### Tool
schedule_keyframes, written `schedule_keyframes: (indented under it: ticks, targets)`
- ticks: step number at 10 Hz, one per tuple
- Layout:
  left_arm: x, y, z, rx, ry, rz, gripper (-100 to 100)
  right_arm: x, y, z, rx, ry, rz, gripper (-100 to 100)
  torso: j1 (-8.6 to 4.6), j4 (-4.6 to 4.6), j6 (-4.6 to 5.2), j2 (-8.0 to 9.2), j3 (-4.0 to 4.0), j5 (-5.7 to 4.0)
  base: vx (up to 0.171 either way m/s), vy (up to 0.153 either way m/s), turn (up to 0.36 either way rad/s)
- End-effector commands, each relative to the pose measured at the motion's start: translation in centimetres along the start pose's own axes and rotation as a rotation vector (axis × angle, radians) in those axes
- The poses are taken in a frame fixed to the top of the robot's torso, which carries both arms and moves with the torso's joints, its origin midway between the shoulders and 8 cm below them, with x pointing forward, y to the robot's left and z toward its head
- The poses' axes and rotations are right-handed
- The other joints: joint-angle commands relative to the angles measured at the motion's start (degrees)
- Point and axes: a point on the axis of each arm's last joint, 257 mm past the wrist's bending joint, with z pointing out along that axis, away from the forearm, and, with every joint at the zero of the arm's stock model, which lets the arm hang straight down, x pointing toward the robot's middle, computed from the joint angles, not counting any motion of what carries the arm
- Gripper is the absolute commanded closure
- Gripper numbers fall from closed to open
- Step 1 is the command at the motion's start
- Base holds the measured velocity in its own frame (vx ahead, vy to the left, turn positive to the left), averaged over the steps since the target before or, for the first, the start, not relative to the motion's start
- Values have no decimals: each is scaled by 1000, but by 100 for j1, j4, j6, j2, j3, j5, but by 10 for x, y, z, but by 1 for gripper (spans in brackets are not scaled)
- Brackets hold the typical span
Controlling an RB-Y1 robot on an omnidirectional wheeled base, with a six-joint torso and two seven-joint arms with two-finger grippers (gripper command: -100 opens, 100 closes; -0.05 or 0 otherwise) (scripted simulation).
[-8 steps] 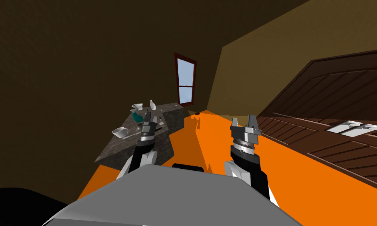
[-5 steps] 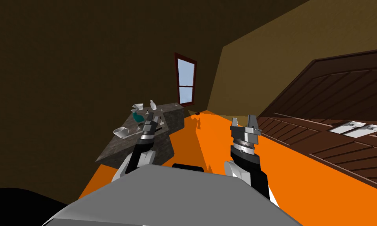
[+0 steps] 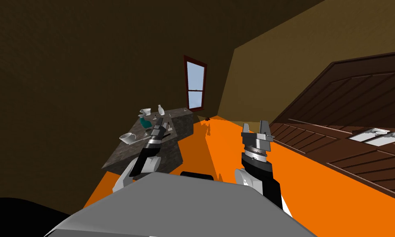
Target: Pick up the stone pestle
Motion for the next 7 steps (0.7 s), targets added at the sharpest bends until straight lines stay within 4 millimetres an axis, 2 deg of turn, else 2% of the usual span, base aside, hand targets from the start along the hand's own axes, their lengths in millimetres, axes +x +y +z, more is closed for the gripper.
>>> schedule_keyframes:
  ticks: [1,7]
  targets:
    - [-1,10,2,-32,6,-7,-100,0,0,0,0,0,0,0,0,0,0,0,0,0,0,2,12]
    - [-7,46,13,-165,27,-63,-100,0,0,0,0,0,0,0,-2,0,1,1,0,0,0,2,20]
